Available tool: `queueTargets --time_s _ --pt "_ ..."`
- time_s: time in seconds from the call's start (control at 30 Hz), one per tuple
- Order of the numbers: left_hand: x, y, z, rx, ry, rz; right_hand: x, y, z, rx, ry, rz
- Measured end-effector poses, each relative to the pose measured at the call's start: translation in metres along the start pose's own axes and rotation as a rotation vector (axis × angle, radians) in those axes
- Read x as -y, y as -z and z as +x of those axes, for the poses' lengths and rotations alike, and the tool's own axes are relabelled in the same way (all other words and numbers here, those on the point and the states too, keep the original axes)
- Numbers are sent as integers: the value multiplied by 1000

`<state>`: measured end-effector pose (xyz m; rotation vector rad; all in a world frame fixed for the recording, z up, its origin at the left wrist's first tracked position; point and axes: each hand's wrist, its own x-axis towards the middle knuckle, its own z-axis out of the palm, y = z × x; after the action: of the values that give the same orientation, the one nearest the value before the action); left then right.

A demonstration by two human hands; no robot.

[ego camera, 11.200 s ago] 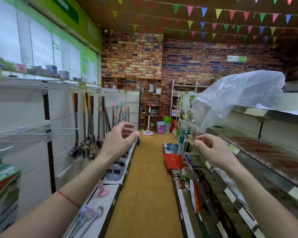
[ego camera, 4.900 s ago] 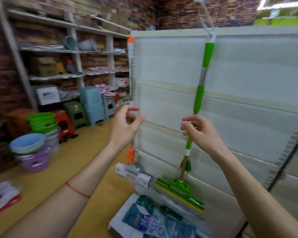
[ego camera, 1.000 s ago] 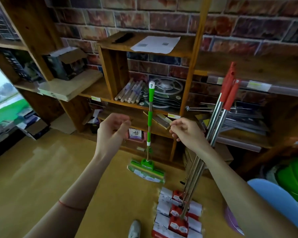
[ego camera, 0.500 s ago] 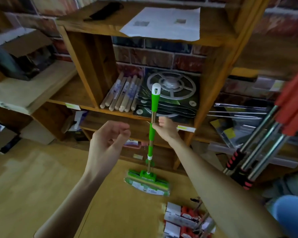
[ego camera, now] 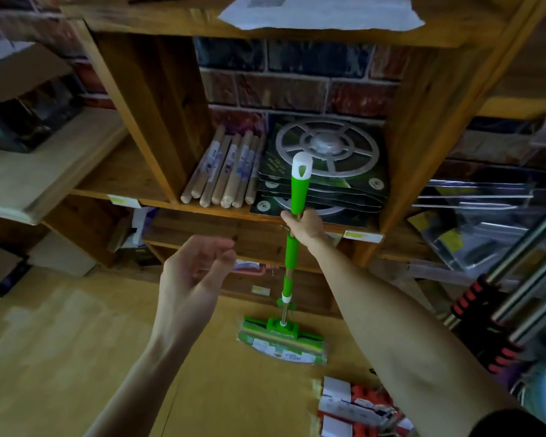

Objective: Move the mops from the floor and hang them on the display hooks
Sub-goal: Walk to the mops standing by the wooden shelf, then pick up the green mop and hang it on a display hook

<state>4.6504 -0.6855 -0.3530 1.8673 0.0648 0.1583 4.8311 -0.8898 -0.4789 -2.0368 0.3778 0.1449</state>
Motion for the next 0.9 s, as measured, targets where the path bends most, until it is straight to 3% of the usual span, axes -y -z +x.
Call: queueTargets --time_s 0.17,0.3,0.6,0.9 --pt "-11 4 -2 -1 31 2 -7 -10 -39 -61 -116 199" --pt "-27 7 -7 25 6 0 8 -7 -70 -124 -97 258" --pt "-82 8 -31 45 -71 -58 74 69 -192 -207 271 340" --pt "-163 -17 -93 142 -272 -137 107 179 -338 -398 331 484"
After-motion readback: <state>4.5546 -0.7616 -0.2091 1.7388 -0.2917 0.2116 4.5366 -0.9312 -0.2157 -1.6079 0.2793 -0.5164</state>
